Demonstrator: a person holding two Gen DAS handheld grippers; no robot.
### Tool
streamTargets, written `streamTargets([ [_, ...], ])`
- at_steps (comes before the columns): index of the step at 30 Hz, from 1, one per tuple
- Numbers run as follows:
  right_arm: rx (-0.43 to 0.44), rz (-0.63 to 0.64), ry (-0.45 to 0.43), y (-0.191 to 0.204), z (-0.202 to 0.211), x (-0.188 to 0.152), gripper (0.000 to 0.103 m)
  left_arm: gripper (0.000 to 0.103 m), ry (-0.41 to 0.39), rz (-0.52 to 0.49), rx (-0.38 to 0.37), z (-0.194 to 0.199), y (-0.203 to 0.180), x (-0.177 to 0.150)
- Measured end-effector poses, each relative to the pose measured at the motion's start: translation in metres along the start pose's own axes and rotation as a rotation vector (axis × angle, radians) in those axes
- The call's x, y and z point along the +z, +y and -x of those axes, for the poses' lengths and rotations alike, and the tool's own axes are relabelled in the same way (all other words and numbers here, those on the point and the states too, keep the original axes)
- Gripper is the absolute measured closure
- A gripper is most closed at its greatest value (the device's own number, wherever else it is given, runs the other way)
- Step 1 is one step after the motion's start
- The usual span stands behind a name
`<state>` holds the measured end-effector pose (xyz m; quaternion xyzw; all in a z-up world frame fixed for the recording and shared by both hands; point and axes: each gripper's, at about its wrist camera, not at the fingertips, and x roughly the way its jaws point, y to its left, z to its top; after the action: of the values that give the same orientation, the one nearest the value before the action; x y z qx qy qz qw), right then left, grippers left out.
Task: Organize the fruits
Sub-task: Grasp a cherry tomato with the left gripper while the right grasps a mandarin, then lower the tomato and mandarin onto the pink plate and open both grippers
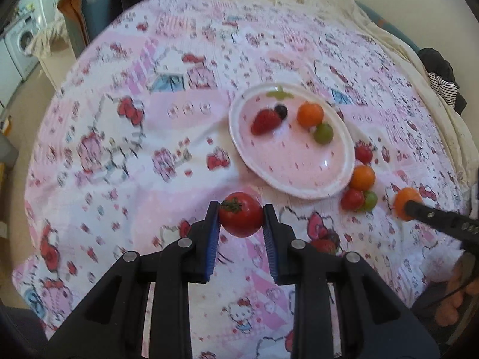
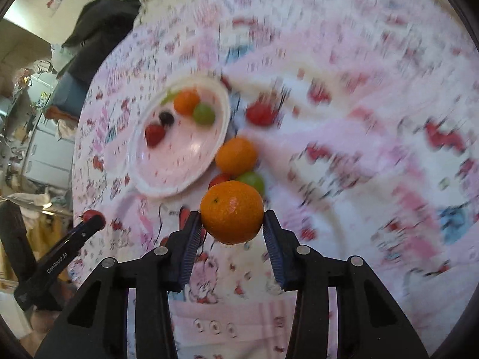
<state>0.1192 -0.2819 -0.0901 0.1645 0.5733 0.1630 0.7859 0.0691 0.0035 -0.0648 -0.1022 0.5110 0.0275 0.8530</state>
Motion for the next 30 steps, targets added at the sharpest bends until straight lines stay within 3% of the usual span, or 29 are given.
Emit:
streamTargets([
  [7,0.073,0.029,-0.181,0.014,0.039,0.024,0.059,0.079,-0.105,-0.037,0.042,0.022,0.004,0.025],
  [11,0.101,0.077,-0.230,0.035,0.047,0.043,0.059,0.079,-0.132,-0.023,0.014,0.029,0.009,0.043],
  [17,0.123,0.127,-0.203,0.053,0.033,0.069,0.059,0.079,-0.143,-0.066,0.036,0.024,0.010,0.072],
  [30,0.164,0.136,-0.077,0.063,-0.029,0.108,0.059,0.079,-0.087,-0.111,-0.006,-0.024,-0.011,0.103],
])
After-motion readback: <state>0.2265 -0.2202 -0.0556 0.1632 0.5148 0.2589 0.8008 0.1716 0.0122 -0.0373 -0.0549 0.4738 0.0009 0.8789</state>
